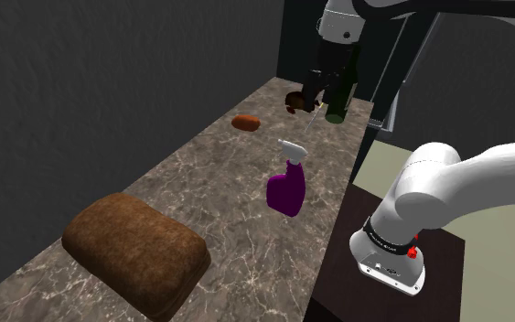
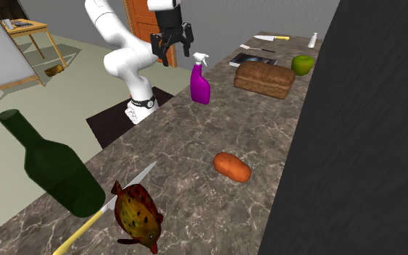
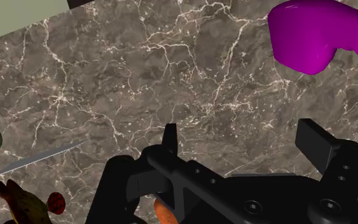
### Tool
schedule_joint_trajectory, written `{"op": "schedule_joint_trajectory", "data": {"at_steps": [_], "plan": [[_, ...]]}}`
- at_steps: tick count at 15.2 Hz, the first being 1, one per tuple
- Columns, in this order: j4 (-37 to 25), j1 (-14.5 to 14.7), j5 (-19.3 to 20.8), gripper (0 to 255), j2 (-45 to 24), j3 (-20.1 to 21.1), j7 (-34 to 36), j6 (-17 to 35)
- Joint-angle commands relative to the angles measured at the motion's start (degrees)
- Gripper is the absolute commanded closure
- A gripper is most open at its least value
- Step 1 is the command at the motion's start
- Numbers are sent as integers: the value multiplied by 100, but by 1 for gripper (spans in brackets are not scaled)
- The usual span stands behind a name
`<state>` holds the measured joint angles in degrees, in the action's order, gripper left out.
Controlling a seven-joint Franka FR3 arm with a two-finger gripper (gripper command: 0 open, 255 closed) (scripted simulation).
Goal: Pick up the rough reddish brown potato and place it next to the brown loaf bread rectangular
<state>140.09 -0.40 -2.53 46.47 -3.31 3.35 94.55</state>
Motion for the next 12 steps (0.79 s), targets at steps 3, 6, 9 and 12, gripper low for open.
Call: {"op": "schedule_joint_trajectory", "data": {"at_steps": [3, 6, 9, 12], "plan": [[49, 6, 100, 0, -308, -81, -194, 398], [58, 18, 229, 0, -821, -201, -472, 986], [-11, 37, 332, 0, -1385, -317, -739, 1551], [-158, 62, 404, 0, -1988, -428, -999, 2083]]}}
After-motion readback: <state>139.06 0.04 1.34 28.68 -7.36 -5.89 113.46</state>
